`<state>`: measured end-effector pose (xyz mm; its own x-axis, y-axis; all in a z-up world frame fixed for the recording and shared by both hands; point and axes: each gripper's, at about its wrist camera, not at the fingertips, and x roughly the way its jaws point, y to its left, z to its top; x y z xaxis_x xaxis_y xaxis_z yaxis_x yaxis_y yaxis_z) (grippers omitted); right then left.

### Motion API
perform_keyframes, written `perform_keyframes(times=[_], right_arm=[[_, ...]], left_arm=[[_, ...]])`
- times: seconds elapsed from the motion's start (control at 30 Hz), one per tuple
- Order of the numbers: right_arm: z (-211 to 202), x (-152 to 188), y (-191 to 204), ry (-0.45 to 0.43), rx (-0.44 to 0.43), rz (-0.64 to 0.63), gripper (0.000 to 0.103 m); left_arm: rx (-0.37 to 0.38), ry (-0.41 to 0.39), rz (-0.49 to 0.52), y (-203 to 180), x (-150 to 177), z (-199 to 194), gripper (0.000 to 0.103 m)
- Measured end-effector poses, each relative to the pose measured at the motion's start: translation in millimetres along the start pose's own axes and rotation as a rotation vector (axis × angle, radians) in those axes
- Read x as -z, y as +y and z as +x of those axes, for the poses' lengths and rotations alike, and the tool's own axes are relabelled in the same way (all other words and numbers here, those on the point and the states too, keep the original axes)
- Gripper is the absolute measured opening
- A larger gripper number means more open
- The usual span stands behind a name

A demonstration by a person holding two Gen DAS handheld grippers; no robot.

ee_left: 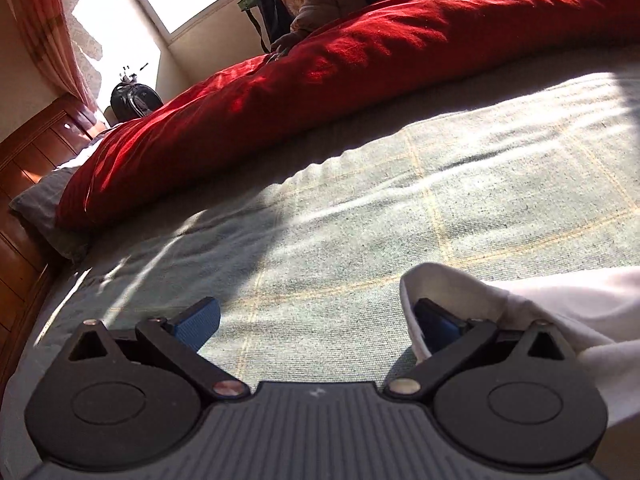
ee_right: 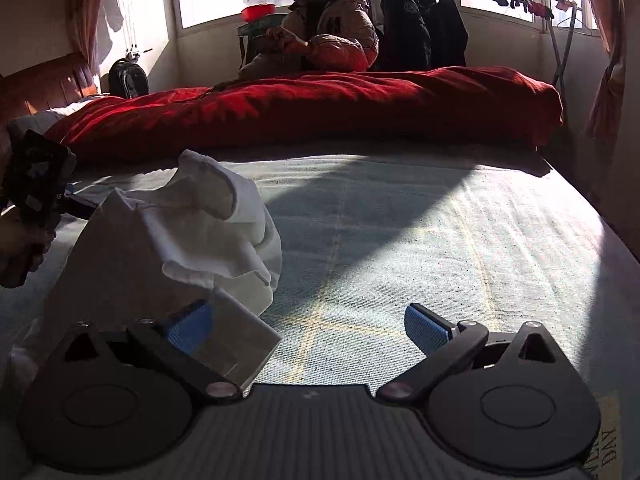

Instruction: Fold clothes

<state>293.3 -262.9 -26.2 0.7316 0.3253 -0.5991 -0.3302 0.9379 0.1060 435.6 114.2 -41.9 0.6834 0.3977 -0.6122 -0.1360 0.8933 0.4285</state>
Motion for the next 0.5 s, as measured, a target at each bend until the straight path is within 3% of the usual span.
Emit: perform_keyframes(times=[0.23,0.37,0.5], right_arm=[[-42.5,28.1,2.5,0.003,-0.062,0.039,0.103],[-66.5,40.4,5.8,0.001,-0.085,0.08,0.103],[-90.7,53.3,13.5,-0.014,-0.097,0.092,0.103]], left_arm=[[0.159,0.004,0.017,17.4,24.0,-55.0,0.103],[0.17,-0.003,0.048,30.9,39.5,-86.9,0.103],[0.25,-0.042,0.041,38.5,52.9,-125.1,0.103]])
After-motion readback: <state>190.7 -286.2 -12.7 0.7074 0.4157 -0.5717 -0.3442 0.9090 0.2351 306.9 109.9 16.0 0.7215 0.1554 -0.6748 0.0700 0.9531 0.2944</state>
